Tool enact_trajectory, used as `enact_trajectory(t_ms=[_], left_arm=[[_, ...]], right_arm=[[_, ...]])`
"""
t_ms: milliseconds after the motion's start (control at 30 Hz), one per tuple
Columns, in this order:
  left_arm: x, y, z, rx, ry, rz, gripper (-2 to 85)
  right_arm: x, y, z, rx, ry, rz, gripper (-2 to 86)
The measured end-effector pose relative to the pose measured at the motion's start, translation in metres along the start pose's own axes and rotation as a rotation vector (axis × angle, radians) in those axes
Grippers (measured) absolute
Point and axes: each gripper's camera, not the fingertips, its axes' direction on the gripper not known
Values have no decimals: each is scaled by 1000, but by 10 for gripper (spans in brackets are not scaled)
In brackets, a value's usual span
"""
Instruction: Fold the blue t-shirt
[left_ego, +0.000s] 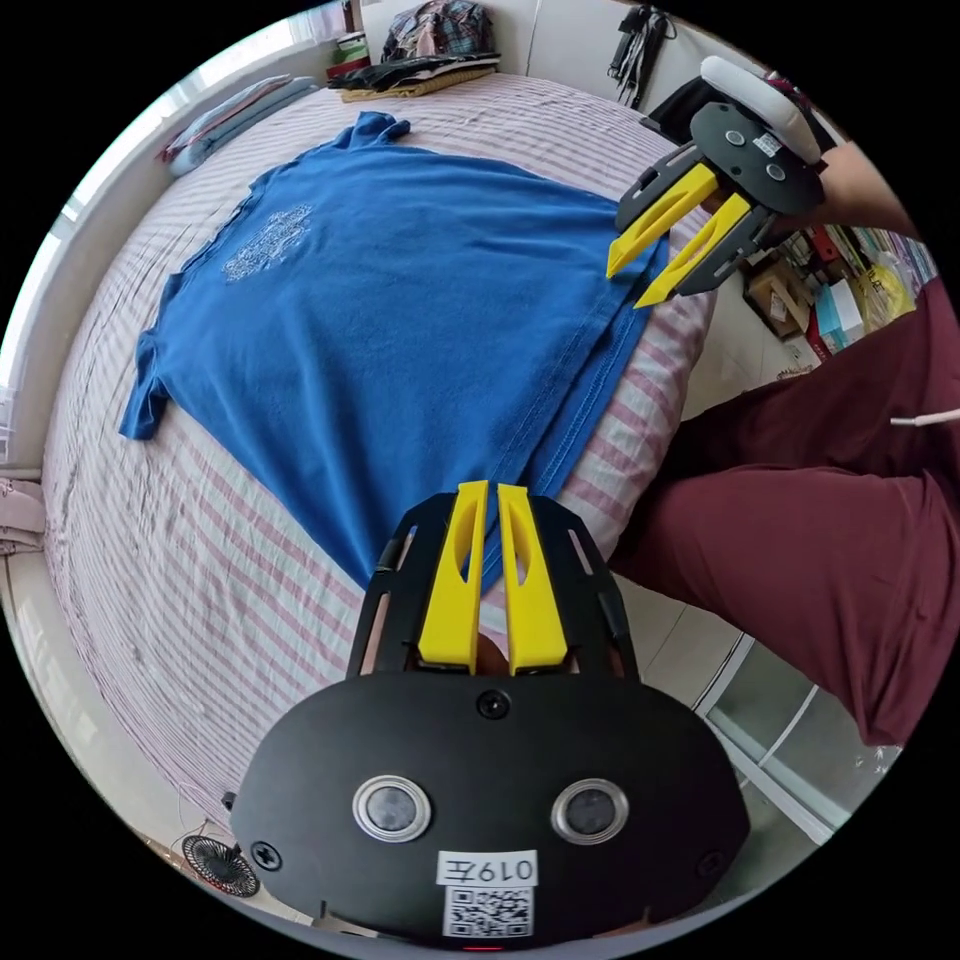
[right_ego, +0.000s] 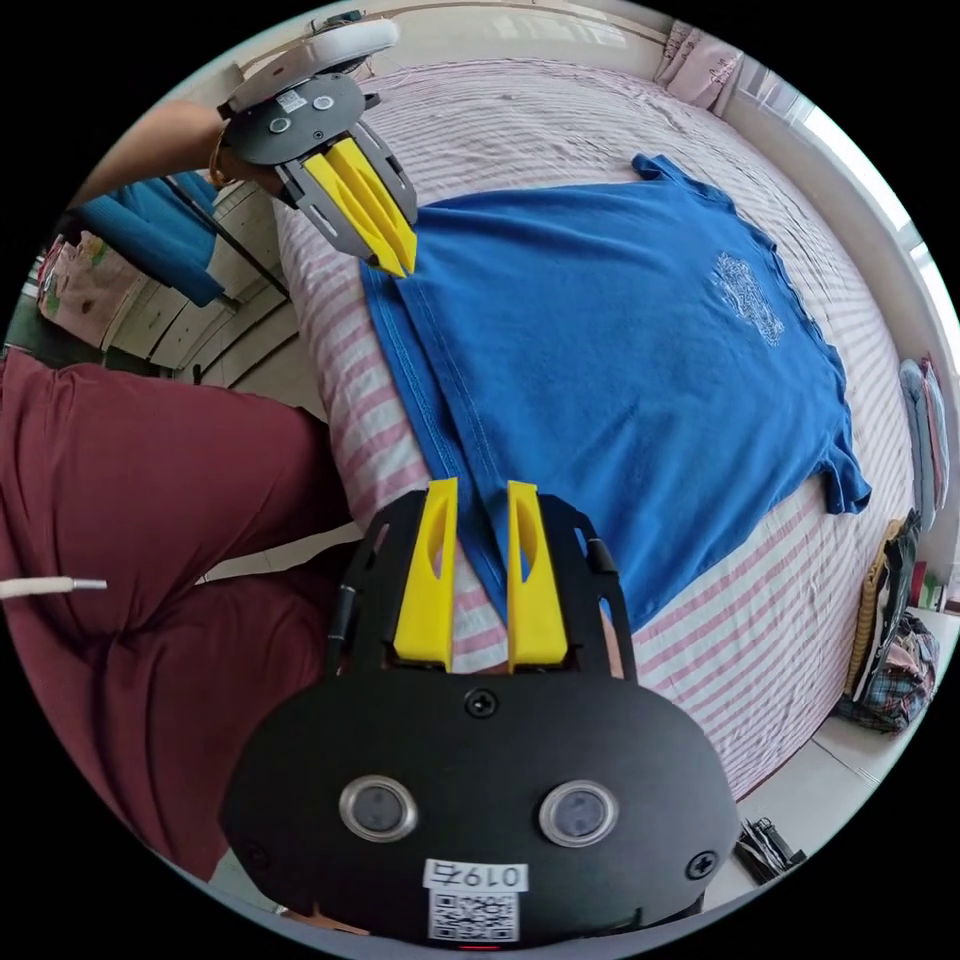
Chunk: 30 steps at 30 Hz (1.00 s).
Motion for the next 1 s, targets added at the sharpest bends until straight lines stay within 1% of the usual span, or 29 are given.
enact_trajectory(t_ms=[200,267,333,400,467,700,833,900,1000], left_arm=[[0,0,0,-15,0,8,8],[0,1,0,-19,-6,7,7],[-2,4,-2,-11,13,3,7],[-5,7,-7,10,32,-13,7],[-6,10,-9,4,39,-23,7],[-1,15,-13,18,42,0,8],[5,16,-17,26,23,3,11],[7,18,-19,37,23,5,12],[10,22,-21,43,9,5,17]], right_arm=[[-3,-3,6,-40,62,31,11],[-4,-2,6,-34,76,34,5],[-4,-1,2,-6,22,34,7],[-7,3,0,-7,44,27,39],[-10,7,2,-24,51,12,54],[-24,11,10,-75,114,-70,69],[-25,10,10,-73,177,-53,37],[-26,9,7,-65,187,-49,9],[-29,10,9,-68,188,-62,-2]])
